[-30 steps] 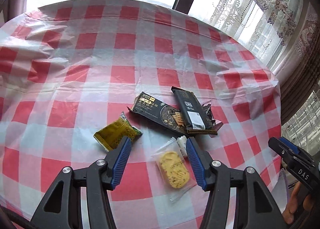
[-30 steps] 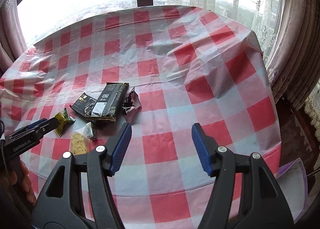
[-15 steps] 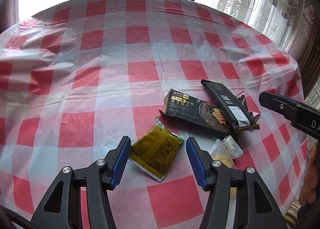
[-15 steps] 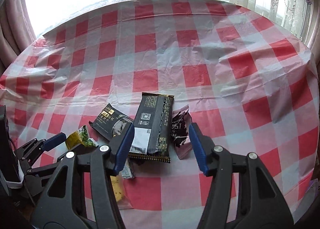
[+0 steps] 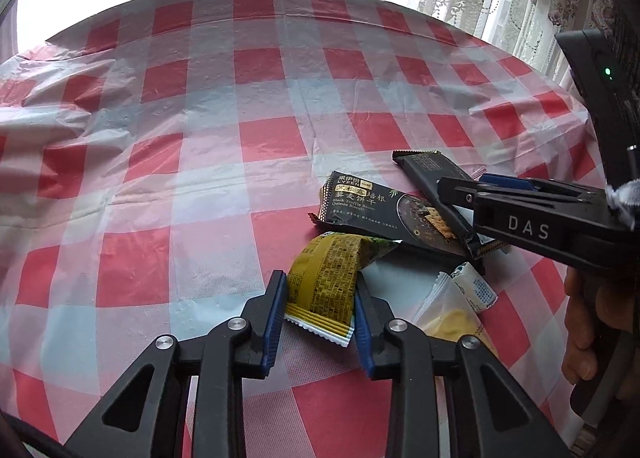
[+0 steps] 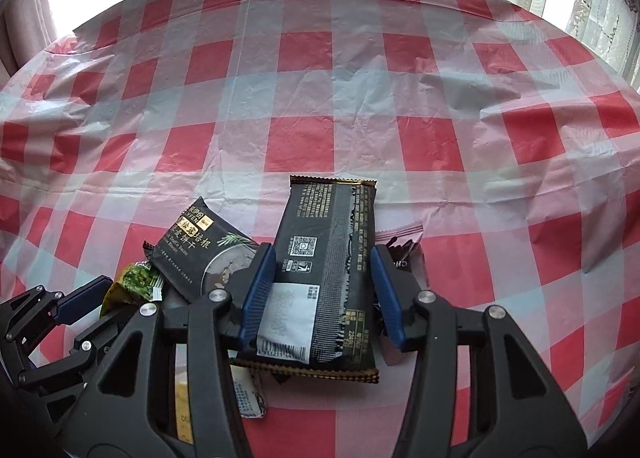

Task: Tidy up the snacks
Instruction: 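Lift and carry the yellow-green packet and dark packet over the white box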

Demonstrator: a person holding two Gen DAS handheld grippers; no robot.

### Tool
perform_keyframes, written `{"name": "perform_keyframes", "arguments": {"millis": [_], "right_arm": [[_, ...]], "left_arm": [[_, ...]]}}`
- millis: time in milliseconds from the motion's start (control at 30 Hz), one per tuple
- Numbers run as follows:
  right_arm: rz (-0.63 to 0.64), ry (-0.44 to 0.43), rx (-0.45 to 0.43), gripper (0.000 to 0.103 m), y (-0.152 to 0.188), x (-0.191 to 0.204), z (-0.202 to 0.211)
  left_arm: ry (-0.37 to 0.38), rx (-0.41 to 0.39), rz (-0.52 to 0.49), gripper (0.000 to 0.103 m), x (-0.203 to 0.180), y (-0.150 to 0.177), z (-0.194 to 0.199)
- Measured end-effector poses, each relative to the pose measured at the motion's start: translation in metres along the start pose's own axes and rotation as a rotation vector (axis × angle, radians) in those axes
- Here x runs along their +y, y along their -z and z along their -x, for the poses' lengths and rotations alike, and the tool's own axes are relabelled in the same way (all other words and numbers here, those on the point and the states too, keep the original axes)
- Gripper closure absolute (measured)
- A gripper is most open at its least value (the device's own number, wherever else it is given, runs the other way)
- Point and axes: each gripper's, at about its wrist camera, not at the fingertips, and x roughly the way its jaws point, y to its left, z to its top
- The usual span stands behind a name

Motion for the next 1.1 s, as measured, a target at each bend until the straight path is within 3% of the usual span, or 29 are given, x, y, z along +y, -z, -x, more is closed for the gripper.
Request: {"name": "perform_keyframes", "arguments": {"millis": [233, 300, 333, 400, 500, 533, 567, 600, 633, 800, 833, 867, 900, 1100], "right_arm": [[0.017, 0.003, -0.024, 0.054, 0.001, -0.001, 0.001], [0.022, 0.015, -0.04, 0.067, 0.001, -0.002, 0.005], [0.029, 0.004, -0.051, 0.082, 0.0, -0.002, 0.008], [0.038, -0.004, -0.059, 0.082, -0.002, -0.001, 0.008], [0.049, 0.009, -0.036, 0.069, -0.001, 0.001, 0.0], [0.049, 0.018, -0.03, 0.057, -0.002, 0.001, -0.001], [0.05, 0.014, -0.018, 0.034, -0.003, 0.001, -0.004], [0.059, 0.003, -0.001, 0.024, -0.004, 0.003, -0.008], [0.066, 0.0, 0.007, 0.02, -0.004, 0.005, -0.01], [0.056, -0.014, 0.04, 0.022, 0.001, 0.007, -0.021], [0.04, -0.023, 0.042, 0.026, 0.001, 0.004, -0.021], [0.036, -0.026, 0.04, 0.042, 0.001, 0.003, -0.019], [0.038, -0.014, 0.033, 0.047, 0.0, 0.003, -0.018], [0.03, -0.005, -0.015, 0.049, 0.001, 0.0, -0.007]], "left_arm": [[0.023, -0.021, 0.038, 0.074, 0.005, 0.002, 0.003], [0.023, -0.025, 0.043, 0.075, 0.005, 0.001, 0.004], [0.022, -0.028, 0.045, 0.075, 0.006, 0.001, 0.004], [0.026, -0.031, 0.053, 0.076, 0.007, 0.002, 0.005], [0.031, -0.033, 0.062, 0.076, 0.008, 0.002, 0.006], [0.032, -0.033, 0.063, 0.076, 0.008, 0.002, 0.006], [0.033, -0.034, 0.065, 0.076, 0.008, 0.002, 0.006], [0.035, -0.035, 0.067, 0.076, 0.008, 0.002, 0.006], [0.035, -0.036, 0.068, 0.076, 0.008, 0.002, 0.006], [0.038, -0.04, 0.072, 0.076, 0.008, 0.003, 0.006], [0.041, -0.04, 0.075, 0.076, 0.009, 0.003, 0.006], [0.041, -0.041, 0.077, 0.076, 0.009, 0.003, 0.006], [0.04, -0.041, 0.077, 0.076, 0.009, 0.003, 0.006], [0.031, -0.063, 0.092, 0.083, 0.01, 0.003, 0.011]]}}
